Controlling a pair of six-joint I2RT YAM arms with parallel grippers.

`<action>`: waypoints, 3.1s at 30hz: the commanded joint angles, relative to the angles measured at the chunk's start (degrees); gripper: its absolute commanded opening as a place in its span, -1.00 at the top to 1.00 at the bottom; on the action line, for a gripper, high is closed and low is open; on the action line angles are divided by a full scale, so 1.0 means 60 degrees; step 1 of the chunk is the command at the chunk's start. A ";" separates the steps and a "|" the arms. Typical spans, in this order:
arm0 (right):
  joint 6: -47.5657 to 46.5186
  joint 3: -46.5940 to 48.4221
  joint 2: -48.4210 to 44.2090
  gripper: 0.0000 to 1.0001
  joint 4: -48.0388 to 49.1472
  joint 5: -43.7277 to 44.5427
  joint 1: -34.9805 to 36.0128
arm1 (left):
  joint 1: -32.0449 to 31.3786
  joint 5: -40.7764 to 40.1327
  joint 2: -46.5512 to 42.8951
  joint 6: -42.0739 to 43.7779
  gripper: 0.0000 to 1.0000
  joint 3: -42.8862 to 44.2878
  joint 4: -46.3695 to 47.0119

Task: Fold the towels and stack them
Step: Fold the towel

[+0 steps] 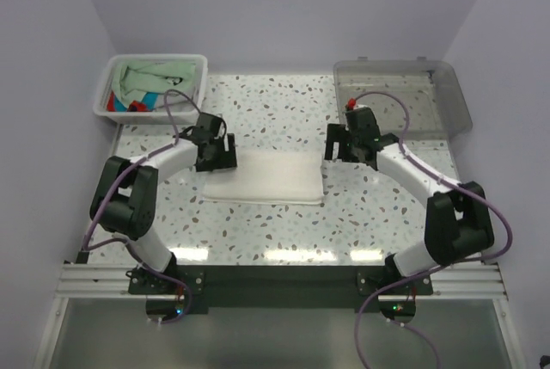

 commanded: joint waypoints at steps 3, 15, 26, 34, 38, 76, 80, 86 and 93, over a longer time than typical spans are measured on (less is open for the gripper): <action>-0.0229 -0.0203 -0.1503 -0.97 -0.1721 0.1177 -0.0149 | -0.0781 -0.1097 -0.0566 0.1820 -0.90 0.0966 -0.0971; 0.0284 -0.1799 -0.2751 -0.97 -0.2031 -0.0196 -0.2330 | -0.6451 -0.1874 0.0833 0.2439 -0.71 0.3878 -0.1879; 0.0533 -0.2503 -0.2927 -0.97 -0.1518 -0.0858 -0.3049 | -0.7613 -0.1742 0.3180 0.2936 -0.44 0.5537 -0.1689; 0.0563 -0.2694 -0.2883 -0.97 -0.1327 -0.1121 -0.3093 | -0.7715 -0.2035 0.4177 0.3127 -0.40 0.5889 -0.1572; 0.0577 -0.2709 -0.2927 -0.97 -0.1327 -0.1121 -0.3108 | -0.7759 -0.2269 0.4456 0.3171 -0.20 0.5816 -0.1791; 0.4972 -0.3968 0.0793 -0.97 0.4445 -0.5414 -0.1615 | -0.7481 -0.1361 0.2039 0.2058 1.00 0.3809 0.0244; 0.5030 -0.4173 0.1174 -0.95 0.4458 -0.5164 -0.1322 | -0.7481 -0.1449 0.1879 0.2014 1.00 0.3838 0.0259; 0.5382 -0.4759 0.1716 -0.90 0.5308 -0.5223 -0.1146 | -0.7423 -0.1713 0.1615 0.1853 1.00 0.3853 0.0112; 0.5601 -0.4891 0.2199 -0.68 0.5821 -0.5062 -0.1131 | -0.7422 -0.1450 0.1673 0.1706 1.00 0.3853 0.0127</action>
